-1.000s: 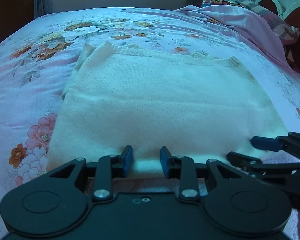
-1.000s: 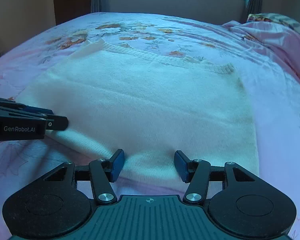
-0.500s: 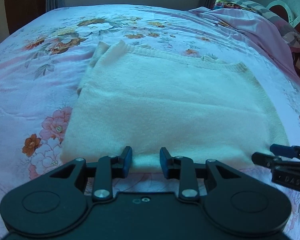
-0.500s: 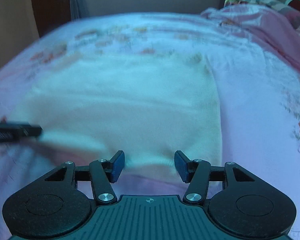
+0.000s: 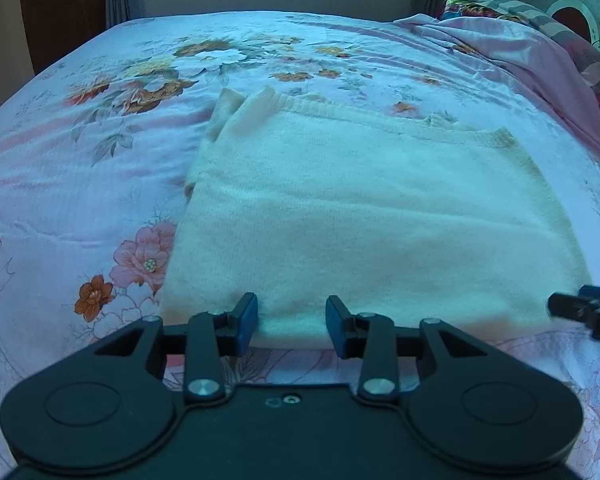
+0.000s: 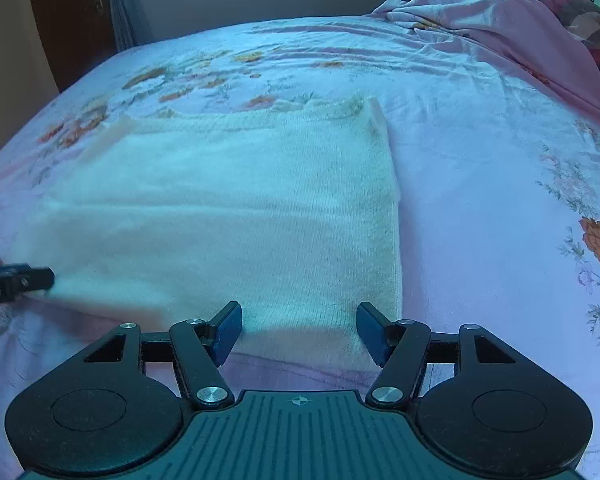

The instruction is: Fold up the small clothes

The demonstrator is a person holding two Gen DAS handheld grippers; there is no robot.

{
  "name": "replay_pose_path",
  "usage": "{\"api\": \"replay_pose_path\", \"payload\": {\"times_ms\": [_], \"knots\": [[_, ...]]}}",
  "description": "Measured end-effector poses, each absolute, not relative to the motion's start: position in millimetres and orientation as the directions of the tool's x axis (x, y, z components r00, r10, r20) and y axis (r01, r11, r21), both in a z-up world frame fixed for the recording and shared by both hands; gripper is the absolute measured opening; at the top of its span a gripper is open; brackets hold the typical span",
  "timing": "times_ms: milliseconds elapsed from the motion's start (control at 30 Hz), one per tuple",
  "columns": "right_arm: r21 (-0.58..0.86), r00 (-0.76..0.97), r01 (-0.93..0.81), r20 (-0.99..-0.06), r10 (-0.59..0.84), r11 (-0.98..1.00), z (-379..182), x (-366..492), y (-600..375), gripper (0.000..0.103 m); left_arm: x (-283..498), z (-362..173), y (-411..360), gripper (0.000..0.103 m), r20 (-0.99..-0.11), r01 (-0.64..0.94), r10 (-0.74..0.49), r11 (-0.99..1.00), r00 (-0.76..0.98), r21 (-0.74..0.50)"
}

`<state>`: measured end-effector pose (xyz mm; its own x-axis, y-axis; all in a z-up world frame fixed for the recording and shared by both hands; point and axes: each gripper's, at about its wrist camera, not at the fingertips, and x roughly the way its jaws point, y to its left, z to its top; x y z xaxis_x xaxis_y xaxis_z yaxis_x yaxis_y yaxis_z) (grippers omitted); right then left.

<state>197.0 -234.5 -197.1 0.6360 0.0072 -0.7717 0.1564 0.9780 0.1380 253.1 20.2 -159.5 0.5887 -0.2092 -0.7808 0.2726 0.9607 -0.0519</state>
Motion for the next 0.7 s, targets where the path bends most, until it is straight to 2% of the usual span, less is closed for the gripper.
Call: {"api": "replay_pose_path", "payload": {"times_ms": [100,167,267,500,700], "knots": [[0.166,0.696,0.151,-0.718,0.015,0.974,-178,192,-236,0.063,257,-156,20,0.036,-0.774,0.273,-0.221,0.96,0.594,-0.066],[0.147,0.686,0.126,-0.728,0.021,0.981,-180,198,-233,0.063,261,-154,18,0.037,-0.77,0.273,-0.23,0.959,0.595,-0.076],[0.129,0.613,0.133,-0.79,0.021,0.983,-202,210,-231,0.063,268,-155,12,0.038,-0.77,0.277,-0.225,0.959,0.597,-0.066],[0.158,0.695,0.108,-0.718,0.039,0.981,-185,226,-237,0.063,299,-155,2,0.041,-0.763,0.283,-0.213,0.958,0.61,-0.041],[0.163,0.689,0.123,-0.724,0.034,0.979,-195,269,-245,0.064,336,-165,-7,0.046,-0.759,0.271,-0.198,0.962,0.62,-0.029]]}}
